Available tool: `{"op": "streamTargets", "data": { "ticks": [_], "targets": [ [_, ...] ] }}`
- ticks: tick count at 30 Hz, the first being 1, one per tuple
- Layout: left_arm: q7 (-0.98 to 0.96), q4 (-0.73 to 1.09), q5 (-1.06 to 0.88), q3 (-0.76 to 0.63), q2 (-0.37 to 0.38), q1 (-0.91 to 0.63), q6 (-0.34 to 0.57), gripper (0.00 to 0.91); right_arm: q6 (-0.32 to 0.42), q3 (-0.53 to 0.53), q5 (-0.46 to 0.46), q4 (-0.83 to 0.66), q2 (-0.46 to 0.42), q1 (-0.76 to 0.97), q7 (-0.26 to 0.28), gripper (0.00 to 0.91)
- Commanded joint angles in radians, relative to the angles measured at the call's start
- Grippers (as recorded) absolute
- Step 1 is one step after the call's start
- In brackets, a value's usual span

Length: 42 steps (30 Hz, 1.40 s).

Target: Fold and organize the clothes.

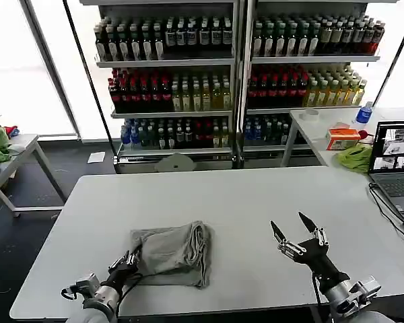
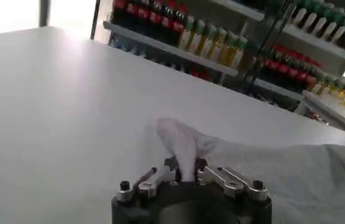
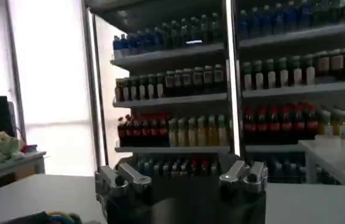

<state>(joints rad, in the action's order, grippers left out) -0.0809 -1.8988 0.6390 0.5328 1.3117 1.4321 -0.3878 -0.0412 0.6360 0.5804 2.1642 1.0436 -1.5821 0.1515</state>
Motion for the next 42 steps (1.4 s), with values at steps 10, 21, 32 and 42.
{"op": "streamTargets", "data": {
  "ticks": [10, 21, 32, 42],
  "targets": [
    [0.146, -0.028, -0.042, 0.422, -0.205, 0.091, -0.056, 0.020, 0.001, -0.012, 0.013, -0.024, -0.012, 0.036, -0.002, 0.907],
    [0.255, 0.010, -0.088, 0.683, -0.458, 0.111, -0.121, 0.020, -0.005, -0.030, 0.032, -0.042, -0.019, 0.078, -0.007, 0.907],
    [0.232, -0.216, 0.051, 0.568, -0.436, 0.097, -0.193, 0.020, 0.001, -0.023, 0.032, -0.047, -0.014, 0.066, -0.007, 0.907],
    [-0.318, -0.407, 0.542, -0.043, -0.176, -0.119, -0.189, 0.020, -0.002, -0.016, 0.006, -0.043, 0.024, 0.065, -0.015, 0.907]
  ]
}}
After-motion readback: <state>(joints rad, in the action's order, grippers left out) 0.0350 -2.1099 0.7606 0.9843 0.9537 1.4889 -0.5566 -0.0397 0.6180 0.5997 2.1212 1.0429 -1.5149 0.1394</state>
